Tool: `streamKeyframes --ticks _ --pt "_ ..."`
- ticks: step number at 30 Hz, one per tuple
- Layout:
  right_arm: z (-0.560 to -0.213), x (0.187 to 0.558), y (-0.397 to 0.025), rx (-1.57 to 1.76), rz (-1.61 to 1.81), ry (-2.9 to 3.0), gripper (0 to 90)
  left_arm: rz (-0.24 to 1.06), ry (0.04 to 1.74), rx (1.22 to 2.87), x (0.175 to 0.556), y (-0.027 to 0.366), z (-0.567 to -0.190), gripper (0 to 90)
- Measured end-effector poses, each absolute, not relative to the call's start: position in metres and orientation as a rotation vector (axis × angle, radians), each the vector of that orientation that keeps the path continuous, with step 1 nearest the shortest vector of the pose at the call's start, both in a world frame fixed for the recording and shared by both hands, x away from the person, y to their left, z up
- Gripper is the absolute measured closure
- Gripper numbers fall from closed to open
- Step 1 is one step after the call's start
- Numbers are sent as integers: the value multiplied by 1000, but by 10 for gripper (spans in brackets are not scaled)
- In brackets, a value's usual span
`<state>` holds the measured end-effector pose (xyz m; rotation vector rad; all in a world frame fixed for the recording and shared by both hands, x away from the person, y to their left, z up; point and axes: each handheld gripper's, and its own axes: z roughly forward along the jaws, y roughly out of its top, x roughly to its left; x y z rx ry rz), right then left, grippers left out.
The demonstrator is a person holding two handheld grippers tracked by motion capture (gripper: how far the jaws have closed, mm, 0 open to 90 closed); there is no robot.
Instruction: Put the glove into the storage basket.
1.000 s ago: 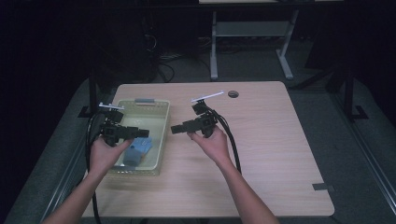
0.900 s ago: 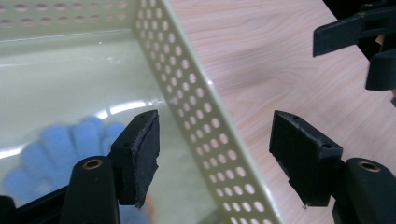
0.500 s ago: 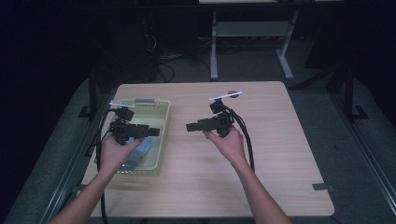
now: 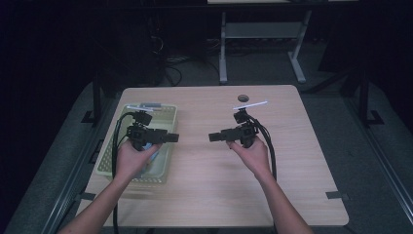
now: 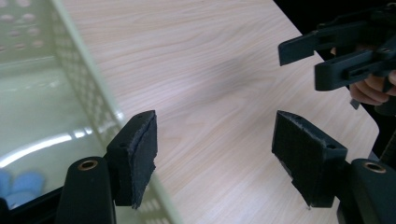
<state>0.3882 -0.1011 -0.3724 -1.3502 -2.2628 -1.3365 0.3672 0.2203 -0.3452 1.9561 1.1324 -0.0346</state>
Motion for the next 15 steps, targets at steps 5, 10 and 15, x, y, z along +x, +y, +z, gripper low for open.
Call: streamKeyframes --ticks 5,10,15 --pt "-372 386 -112 -1364 -1335 -2274 279 -49 1104 1956 365 210 -345 297" --pt "-373 384 -121 -1376 -1349 -2269 277 -73 1092 1942 364 203 -347 282" --pt "-375 383 -130 -1400 -1341 -2262 276 -83 1081 1928 363 197 -348 274"
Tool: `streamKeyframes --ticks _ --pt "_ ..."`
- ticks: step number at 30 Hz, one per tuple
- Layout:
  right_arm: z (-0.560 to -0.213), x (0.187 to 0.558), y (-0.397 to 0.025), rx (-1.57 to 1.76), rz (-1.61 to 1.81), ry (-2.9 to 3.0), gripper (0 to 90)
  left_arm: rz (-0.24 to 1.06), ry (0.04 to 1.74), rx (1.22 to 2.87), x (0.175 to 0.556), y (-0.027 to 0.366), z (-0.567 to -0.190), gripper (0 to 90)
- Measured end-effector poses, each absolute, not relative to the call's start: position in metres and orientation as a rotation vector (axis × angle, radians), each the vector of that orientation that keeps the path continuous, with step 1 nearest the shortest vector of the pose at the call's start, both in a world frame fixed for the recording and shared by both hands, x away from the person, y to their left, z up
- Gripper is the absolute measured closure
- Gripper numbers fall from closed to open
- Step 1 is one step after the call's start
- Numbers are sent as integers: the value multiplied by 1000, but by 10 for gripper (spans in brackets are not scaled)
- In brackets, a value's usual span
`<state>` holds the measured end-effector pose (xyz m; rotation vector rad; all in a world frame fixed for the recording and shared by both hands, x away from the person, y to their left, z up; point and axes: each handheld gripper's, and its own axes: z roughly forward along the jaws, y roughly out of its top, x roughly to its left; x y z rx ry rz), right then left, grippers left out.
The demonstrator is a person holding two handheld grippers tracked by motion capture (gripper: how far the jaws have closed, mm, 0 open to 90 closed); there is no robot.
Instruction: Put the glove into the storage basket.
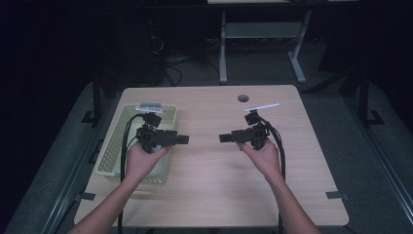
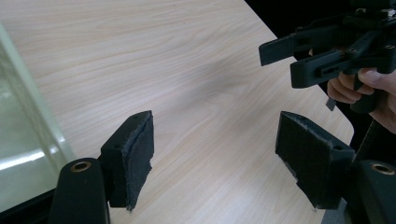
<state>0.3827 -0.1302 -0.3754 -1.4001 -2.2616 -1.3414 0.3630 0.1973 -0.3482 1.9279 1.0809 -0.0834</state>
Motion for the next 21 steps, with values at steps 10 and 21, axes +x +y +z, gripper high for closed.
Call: streamKeyframes --ticks 10,21 --pt "-385 378 -147 -1429 -1328 -2252 271 -100 1057 1921 360 184 -356 264" --pt "-394 374 -166 -1476 -1328 -2226 256 -133 1044 1917 358 171 -364 259"
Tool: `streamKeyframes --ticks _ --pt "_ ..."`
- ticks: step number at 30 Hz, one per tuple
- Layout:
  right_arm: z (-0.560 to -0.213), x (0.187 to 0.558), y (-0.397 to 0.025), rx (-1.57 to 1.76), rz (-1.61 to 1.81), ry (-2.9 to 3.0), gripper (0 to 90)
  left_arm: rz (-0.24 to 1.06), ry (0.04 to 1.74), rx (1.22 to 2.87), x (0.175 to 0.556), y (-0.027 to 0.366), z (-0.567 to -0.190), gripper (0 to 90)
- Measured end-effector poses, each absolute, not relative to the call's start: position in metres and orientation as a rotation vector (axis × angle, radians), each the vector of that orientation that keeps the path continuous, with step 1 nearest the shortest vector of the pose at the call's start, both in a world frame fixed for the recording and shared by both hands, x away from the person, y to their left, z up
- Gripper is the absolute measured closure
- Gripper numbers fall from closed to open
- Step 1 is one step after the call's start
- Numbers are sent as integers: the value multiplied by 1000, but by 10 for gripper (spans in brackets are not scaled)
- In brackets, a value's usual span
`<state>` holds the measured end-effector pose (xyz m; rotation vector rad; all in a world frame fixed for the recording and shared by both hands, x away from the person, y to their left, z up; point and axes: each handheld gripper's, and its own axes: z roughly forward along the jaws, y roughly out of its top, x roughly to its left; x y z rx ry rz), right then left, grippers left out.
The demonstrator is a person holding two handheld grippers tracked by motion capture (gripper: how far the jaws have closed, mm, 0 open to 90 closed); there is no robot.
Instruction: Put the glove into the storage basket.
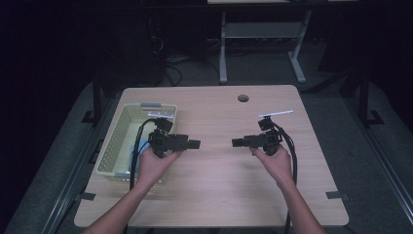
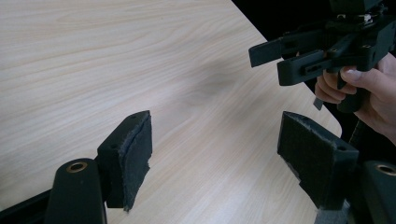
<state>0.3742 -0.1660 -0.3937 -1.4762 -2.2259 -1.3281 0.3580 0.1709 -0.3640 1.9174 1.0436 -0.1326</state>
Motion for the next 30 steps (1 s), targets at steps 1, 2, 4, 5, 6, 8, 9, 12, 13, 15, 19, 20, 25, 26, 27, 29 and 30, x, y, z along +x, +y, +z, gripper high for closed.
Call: streamKeyframes --ticks 1,2,4,5,6,8,9,12,13,15,19,20,25,26,27,29,30 --pt "-395 374 -167 -1481 -1320 -2224 256 -130 1042 1914 358 170 -365 259" --pt "-396 373 -169 -1481 -1321 -2221 256 -129 1042 1912 357 169 -365 259" --pt "-398 371 -173 -1483 -1316 -2224 256 -134 1039 1915 357 168 -366 259" --pt "-400 371 -175 -1484 -1320 -2226 256 -135 1037 1914 356 166 -367 258" --pt "-401 370 -176 -1494 -1317 -2215 256 -135 1038 1914 356 166 -368 259" --pt "-403 369 -181 -1506 -1301 -2218 255 -137 1035 1923 356 163 -370 258" --pt "-404 369 -182 -1512 -1296 -2212 253 -138 1036 1918 355 162 -370 258" --pt "-406 367 -188 -1522 -1303 -2214 253 -144 1031 1916 355 158 -372 258" --pt "-407 367 -189 -1523 -1302 -2205 253 -144 1032 1914 355 157 -374 258" --pt "-409 366 -192 -1527 -1302 -2205 253 -153 1029 1922 354 154 -376 259" --pt "-413 362 -201 -1528 -1309 -2192 253 -172 1024 1927 353 149 -381 263" --pt "-415 361 -202 -1535 -1306 -2188 253 -178 1027 1923 353 148 -382 263" --pt "-422 356 -213 -1554 -1303 -2172 259 -217 1016 1916 349 141 -388 265" --pt "-423 355 -215 -1557 -1303 -2170 259 -217 1013 1918 348 139 -389 265" --pt "-424 354 -217 -1566 -1300 -2164 259 -212 1006 1926 347 137 -390 264" --pt "-425 351 -221 -1566 -1315 -2165 259 -211 996 1934 345 134 -393 264" --pt "-426 350 -223 -1566 -1316 -2160 259 -211 994 1935 344 132 -394 264"
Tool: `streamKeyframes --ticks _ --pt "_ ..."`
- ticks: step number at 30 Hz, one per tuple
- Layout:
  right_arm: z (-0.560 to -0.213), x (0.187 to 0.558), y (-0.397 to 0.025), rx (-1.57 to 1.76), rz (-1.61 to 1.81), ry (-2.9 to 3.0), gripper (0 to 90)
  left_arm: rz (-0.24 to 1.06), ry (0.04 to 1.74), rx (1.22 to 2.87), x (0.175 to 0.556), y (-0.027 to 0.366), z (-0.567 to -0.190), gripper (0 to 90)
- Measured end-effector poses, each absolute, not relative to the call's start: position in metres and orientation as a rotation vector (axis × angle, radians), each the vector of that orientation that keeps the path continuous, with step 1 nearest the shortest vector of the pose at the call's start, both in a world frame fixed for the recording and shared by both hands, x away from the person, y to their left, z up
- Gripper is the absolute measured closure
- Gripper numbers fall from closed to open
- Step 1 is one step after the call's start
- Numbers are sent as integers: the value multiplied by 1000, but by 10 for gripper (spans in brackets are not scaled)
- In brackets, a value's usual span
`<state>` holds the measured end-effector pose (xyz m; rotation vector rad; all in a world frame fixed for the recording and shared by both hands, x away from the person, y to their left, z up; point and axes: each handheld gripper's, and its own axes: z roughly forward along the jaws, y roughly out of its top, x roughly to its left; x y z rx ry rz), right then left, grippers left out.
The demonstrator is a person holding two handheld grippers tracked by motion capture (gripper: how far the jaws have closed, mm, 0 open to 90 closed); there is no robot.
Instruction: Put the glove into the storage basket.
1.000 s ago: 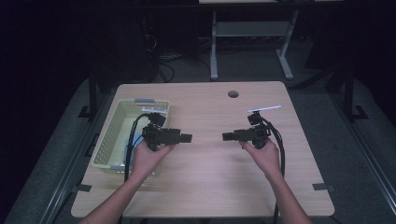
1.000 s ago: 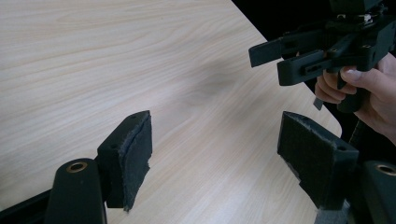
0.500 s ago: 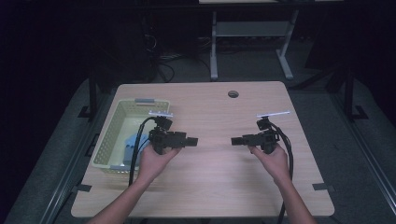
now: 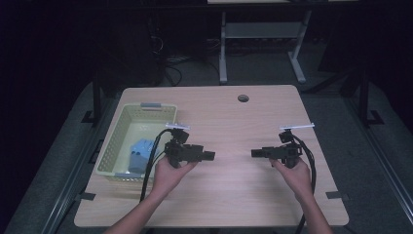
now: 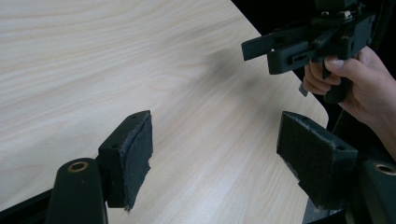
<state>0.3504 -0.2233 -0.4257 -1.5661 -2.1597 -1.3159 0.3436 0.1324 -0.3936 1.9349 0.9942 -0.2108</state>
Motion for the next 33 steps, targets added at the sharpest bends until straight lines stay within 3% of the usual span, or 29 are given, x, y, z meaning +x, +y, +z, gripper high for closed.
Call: streamKeyframes --ticks 33 --pt "-457 313 -263 -1626 -1288 -2156 256 -277 972 1926 313 119 -444 227"
